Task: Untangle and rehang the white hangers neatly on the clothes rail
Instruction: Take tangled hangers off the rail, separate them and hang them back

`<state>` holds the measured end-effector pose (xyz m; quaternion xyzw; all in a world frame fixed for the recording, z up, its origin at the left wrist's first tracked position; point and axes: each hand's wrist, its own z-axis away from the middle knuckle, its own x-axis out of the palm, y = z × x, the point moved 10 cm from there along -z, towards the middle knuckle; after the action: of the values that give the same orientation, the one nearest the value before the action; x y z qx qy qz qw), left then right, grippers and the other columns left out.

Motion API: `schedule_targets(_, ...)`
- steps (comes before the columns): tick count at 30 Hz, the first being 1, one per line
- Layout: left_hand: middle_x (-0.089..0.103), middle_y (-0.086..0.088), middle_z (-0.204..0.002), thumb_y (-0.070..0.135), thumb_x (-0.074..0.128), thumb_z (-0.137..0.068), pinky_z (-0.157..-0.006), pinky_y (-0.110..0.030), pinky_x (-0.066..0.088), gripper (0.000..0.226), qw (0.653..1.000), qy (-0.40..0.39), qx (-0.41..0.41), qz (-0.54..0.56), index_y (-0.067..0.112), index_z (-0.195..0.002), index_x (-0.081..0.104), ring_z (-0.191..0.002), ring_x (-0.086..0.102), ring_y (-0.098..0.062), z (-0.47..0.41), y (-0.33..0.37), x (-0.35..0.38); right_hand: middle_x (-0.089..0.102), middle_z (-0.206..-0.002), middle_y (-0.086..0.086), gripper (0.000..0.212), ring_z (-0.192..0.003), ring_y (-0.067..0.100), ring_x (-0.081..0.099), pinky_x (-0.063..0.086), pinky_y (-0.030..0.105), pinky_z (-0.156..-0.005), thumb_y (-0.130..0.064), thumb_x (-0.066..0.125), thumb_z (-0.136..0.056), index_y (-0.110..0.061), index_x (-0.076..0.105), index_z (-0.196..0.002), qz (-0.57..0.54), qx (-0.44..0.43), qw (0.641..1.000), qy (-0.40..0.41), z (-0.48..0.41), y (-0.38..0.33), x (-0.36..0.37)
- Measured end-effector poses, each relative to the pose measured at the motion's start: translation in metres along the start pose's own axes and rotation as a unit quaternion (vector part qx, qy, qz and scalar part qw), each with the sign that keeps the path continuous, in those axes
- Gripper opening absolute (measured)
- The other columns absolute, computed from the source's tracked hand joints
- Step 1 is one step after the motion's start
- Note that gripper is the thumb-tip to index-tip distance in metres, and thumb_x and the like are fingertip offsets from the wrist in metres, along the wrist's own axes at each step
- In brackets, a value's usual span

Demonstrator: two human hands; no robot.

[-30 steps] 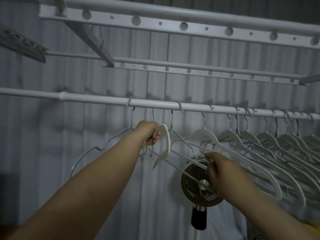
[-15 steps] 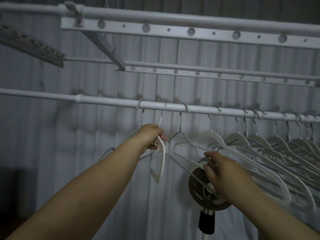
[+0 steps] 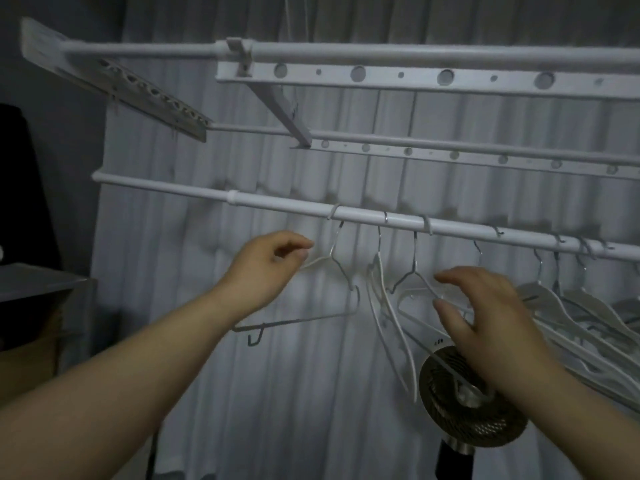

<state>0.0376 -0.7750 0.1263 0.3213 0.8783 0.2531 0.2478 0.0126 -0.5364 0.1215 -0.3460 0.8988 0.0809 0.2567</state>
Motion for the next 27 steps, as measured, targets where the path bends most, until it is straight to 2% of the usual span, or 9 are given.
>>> schedule_targets(2, 0.062, 0.01, -0.079, 0.007, 0.055, -0.087, -0.063, 0.003, 0.037, 0.016, 0.999, 0.016, 0.015, -0.028, 0.008, -0.096, 0.068, -0.064, 0.055, 0.016, -0.014, -0.008, -0.028, 0.065, -0.112, 0.014, 0.029, -0.11, 0.035, 0.055, 0.032, 0.028, -0.09, -0.012, 0.063, -0.083, -0.004, 0.064, -0.11, 0.008, -0.016, 1.0, -0.017, -0.017, -0.014, 0.002)
schedule_targets(5, 0.065, -0.002, -0.095, 0.009, 0.053, -0.089, -0.071, -0.016, 0.04, 0.02, 0.994, 0.057, 0.017, -0.088, 0.008, -0.101, 0.068, -0.084, 0.058, -0.009, -0.044, -0.033, -0.065, 0.054, -0.13, 0.005, 0.039, -0.125, 0.02, 0.042, 0.025, 0.016, -0.092, -0.02, 0.056, -0.088, -0.013, 0.052, -0.127, -0.002, -0.026, 0.998, -0.049, -0.049, -0.033, 0.016)
schedule_targets(9, 0.061, -0.012, -0.118, 0.013, 0.052, -0.089, -0.092, -0.03, 0.04, 0.025, 0.984, 0.063, 0.009, -0.164, 0.005, -0.109, 0.065, -0.11, 0.055, -0.029, -0.092, -0.088, -0.091, 0.055, -0.128, 0.009, 0.04, -0.117, 0.024, 0.049, 0.028, 0.02, -0.079, -0.027, 0.052, -0.09, -0.014, 0.05, -0.128, 0.0, 0.037, 0.998, -0.045, -0.1, -0.053, 0.044)
schedule_targets(13, 0.055, -0.018, -0.129, 0.029, 0.051, -0.089, -0.101, -0.039, 0.035, 0.042, 0.96, 0.059, 0.067, -0.266, 0.003, -0.122, 0.055, -0.119, 0.05, -0.034, -0.13, -0.119, -0.109, 0.048, -0.138, 0.009, 0.051, -0.125, 0.026, 0.045, 0.036, 0.032, -0.099, -0.033, 0.049, -0.091, -0.013, 0.039, -0.137, 0.024, 0.078, 0.994, -0.07, -0.15, -0.066, 0.086)
schedule_targets(15, 0.051, -0.017, -0.134, 0.04, 0.041, -0.08, -0.104, -0.04, 0.032, 0.061, 0.95, 0.039, 0.102, -0.292, 0.004, -0.128, 0.05, -0.123, 0.048, -0.034, -0.148, -0.124, -0.108, 0.042, -0.143, 0.01, 0.058, -0.128, 0.027, 0.042, 0.036, 0.035, -0.103, -0.036, 0.049, -0.091, -0.014, 0.032, -0.141, 0.041, 0.1, 0.99, -0.092, -0.165, -0.065, 0.104)
schedule_targets(17, 0.047, -0.014, -0.139, 0.044, 0.039, -0.085, -0.107, -0.038, 0.027, 0.061, 0.944, 0.012, 0.105, -0.311, 0.008, -0.133, 0.044, -0.129, 0.043, -0.031, -0.167, -0.135, -0.102, 0.042, -0.143, 0.011, 0.062, -0.127, 0.028, 0.043, 0.037, 0.036, -0.103, -0.038, 0.051, -0.09, -0.013, 0.029, -0.142, 0.068, 0.12, 0.983, -0.118, -0.171, -0.059, 0.119)
schedule_targets(19, 0.055, -0.013, -0.132, 0.054, 0.034, -0.085, -0.103, -0.035, 0.028, 0.062, 0.937, -0.013, 0.114, -0.331, 0.013, -0.129, 0.05, -0.124, 0.047, -0.029, -0.178, -0.147, -0.095, 0.046, -0.138, 0.012, 0.06, -0.124, 0.028, 0.046, 0.037, 0.035, -0.101, -0.038, 0.053, -0.089, -0.012, 0.033, -0.139, 0.095, 0.134, 0.974, -0.153, -0.172, -0.055, 0.134)
schedule_targets(22, 0.068, -0.009, -0.108, 0.064, 0.009, -0.062, -0.086, -0.034, 0.035, 0.087, 0.923, -0.022, 0.177, -0.342, 0.018, -0.112, 0.063, -0.105, 0.059, -0.029, -0.184, -0.147, -0.092, 0.054, -0.129, 0.011, 0.05, -0.114, 0.027, 0.052, 0.04, 0.034, -0.096, -0.035, 0.057, -0.087, -0.013, 0.044, -0.13, 0.112, 0.137, 0.969, -0.17, -0.172, -0.054, 0.146)
schedule_targets(27, 0.069, -0.009, -0.105, 0.063, 0.016, -0.065, -0.086, -0.034, 0.034, 0.08, 0.927, 0.0, 0.187, -0.326, 0.02, -0.111, 0.064, -0.102, 0.059, -0.031, -0.182, -0.15, -0.099, 0.056, -0.126, 0.008, 0.053, -0.112, 0.025, 0.053, 0.041, 0.033, -0.094, -0.032, 0.061, -0.085, -0.016, 0.044, -0.132, 0.095, 0.104, 0.98, -0.143, -0.176, -0.07, 0.156)
